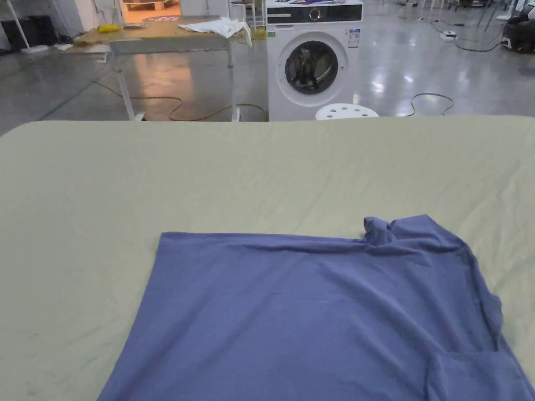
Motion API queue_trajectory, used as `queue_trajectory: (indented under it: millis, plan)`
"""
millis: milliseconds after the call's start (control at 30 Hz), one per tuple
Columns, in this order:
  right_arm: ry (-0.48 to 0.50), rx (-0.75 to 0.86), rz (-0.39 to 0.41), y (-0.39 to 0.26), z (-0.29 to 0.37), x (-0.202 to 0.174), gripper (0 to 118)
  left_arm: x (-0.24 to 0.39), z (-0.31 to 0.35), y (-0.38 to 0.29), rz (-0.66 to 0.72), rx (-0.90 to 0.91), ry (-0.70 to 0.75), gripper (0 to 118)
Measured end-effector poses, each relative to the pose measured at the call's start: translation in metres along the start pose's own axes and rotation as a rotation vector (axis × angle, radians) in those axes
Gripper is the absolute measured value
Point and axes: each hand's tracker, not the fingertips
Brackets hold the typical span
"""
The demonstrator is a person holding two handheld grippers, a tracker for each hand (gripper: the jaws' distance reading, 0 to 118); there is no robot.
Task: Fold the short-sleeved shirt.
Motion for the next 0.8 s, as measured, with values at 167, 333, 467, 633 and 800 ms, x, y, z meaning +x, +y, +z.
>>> queue_trajectory:
  millis: [167,333,467,633,800]
  plan:
    - [-0.024,0.046,0.039,0.016,0.024,-0.002,8,0.011,0.026,0.016,-0.097,0.03,0.002,2]
    - [0.015,0.146,0.025,0.048,0.006,0.005,7,0.007,0.002,0.05,-0.099,0.08,-0.04,2]
    - [0.077,0.182,0.001,0.084,-0.046,0.004,7,0.004,-0.056,0.082,-0.119,0.073,-0.076,2]
    - [0.111,0.083,-0.059,0.127,-0.134,0.003,7,-0.005,-0.152,0.118,-0.077,-0.036,-0.088,2]
    - [0.051,-0.1,-0.098,0.135,-0.204,-0.002,7,-0.003,-0.222,0.133,-0.03,-0.174,-0.076,3]
